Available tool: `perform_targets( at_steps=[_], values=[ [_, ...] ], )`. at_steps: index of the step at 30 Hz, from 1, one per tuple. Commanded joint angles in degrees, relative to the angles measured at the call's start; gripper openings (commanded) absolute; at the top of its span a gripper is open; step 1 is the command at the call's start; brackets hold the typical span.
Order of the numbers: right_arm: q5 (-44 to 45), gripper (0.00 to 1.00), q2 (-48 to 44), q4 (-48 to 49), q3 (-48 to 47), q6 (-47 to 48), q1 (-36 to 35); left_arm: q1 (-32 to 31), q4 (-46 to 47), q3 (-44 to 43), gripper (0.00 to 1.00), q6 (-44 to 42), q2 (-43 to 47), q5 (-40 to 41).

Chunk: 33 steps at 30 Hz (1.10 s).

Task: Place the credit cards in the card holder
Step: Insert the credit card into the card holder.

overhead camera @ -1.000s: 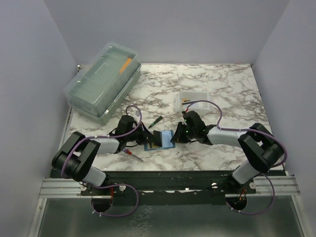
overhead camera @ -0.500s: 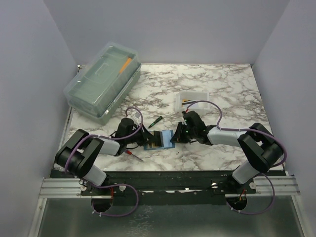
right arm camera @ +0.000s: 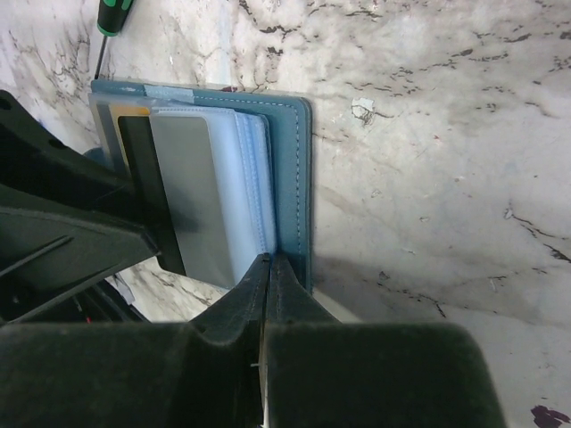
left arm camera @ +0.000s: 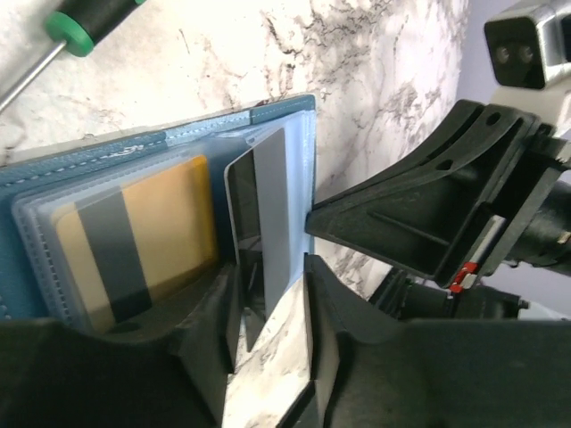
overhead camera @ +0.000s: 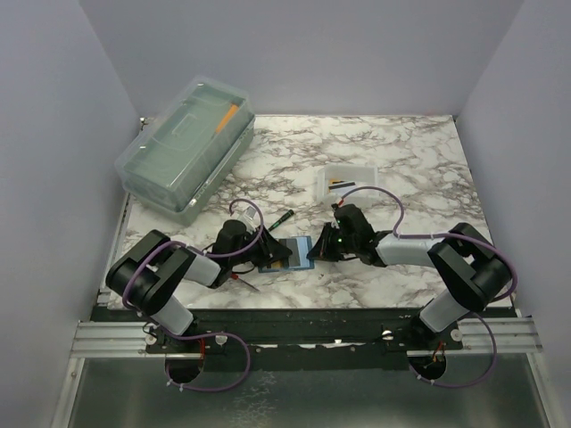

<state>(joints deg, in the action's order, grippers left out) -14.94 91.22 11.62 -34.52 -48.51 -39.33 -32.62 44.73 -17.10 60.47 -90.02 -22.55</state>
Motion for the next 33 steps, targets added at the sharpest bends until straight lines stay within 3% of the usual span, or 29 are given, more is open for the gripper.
perform_targets(
  at_steps=[1,8,14,23,33],
  values=[
    [-1.31,0.01,0.57,-1.69,1.53,-0.24,-0.66,-0.55,-2.18,0.89,0.42,0.57,1.04,0.58],
    [-0.48,0.0,0.01,-2.9,1.48,0.58,-0.66,-0.68,-14.09,-0.92,0.54,-0.28,7.0,3.2],
    [-0.97,0.0,0.74,-2.63,1.13,0.9,-0.65,-2.23,-27.36,-6.42,0.54,-2.59,6.16,5.98],
    [-0.63,0.0,0.15,-1.06,2.24,-0.16,-0.66,-12.05,-34.94,-16.74,0.56,-6.43,1.09,12.15],
    [2.24,0.01,-2.8,-5.46,2.19,-0.16,-0.66,-9.57,-44.45,-18.88,0.61,-10.23,2.86,11.17]
  ],
)
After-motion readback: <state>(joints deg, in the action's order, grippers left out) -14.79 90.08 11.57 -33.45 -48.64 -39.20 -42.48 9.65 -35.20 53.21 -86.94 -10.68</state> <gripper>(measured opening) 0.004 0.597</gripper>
